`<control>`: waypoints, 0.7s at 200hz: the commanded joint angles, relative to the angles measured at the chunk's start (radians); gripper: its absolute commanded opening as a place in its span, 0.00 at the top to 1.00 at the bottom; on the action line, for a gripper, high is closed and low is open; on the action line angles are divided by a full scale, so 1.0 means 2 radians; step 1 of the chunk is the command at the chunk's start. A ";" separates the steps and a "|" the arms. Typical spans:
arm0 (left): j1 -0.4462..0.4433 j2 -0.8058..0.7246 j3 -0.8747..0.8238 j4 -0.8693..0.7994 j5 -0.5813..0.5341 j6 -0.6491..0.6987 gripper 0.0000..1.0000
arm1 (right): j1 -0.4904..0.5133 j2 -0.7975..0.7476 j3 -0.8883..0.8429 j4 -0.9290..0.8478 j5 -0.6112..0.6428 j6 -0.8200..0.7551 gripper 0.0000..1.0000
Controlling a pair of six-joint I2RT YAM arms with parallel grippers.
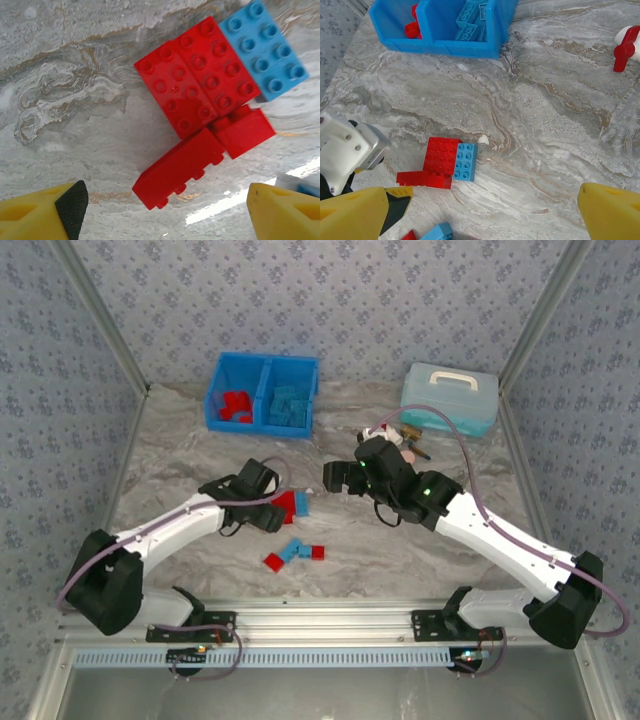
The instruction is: Sort the legos into containers by color
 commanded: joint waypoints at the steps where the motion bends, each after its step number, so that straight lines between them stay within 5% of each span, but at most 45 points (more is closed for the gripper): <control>1: 0.008 0.016 0.006 -0.008 0.002 0.022 0.17 | -0.004 -0.007 0.003 -0.011 -0.003 0.002 0.00; 68: 0.010 0.110 0.051 -0.055 0.009 0.069 0.24 | -0.011 0.000 0.009 -0.018 -0.020 0.001 0.00; 113: 0.019 0.134 0.061 -0.043 0.032 0.077 0.59 | -0.021 0.001 0.009 -0.026 -0.021 0.002 0.00; 140: 0.020 0.143 0.067 -0.045 0.046 0.079 0.66 | -0.023 0.002 0.009 -0.016 -0.024 0.002 0.00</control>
